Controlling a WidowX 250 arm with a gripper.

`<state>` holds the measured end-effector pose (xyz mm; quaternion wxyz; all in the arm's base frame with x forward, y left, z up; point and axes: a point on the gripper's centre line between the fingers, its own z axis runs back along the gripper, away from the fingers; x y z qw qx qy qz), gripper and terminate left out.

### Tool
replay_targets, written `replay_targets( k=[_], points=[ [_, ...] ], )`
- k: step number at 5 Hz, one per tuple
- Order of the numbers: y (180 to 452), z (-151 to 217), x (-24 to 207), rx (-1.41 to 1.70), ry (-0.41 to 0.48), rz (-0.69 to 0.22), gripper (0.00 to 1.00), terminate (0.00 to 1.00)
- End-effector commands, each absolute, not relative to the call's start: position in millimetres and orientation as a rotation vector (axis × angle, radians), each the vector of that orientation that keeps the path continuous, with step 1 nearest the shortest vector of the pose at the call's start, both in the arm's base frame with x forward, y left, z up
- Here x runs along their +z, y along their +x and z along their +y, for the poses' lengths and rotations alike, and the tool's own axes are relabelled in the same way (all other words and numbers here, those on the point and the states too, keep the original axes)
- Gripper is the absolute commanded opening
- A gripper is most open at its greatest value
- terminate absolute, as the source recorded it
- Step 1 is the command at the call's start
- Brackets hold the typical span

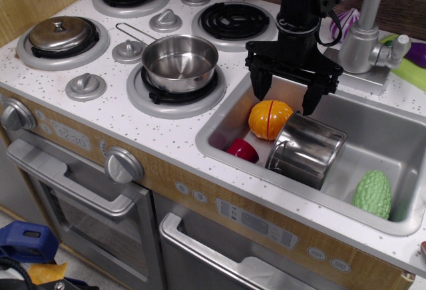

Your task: Flip pot upright in sink

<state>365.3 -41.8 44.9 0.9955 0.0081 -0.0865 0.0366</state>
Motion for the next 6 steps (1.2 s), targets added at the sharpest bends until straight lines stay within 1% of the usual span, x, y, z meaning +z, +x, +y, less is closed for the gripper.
replay_targets(
  k=[1,2,3,4,5,6],
  points=[
    [365,-42,45,0.073,0.016,-0.173,1.0,0.0],
    [368,-47,55,0.105,-0.077,-0.163,1.0,0.0],
    [367,-44,54,0.088,-0.17,-0.173,1.0,0.0],
    [365,-41,46,0.095,-0.27,-0.21,1.0,0.0],
    [365,-37,35,0.131,-0.46,-0.265,1.0,0.0],
    [367,-38,27,0.159,-0.591,-0.292,1.0,0.0]
  ],
)
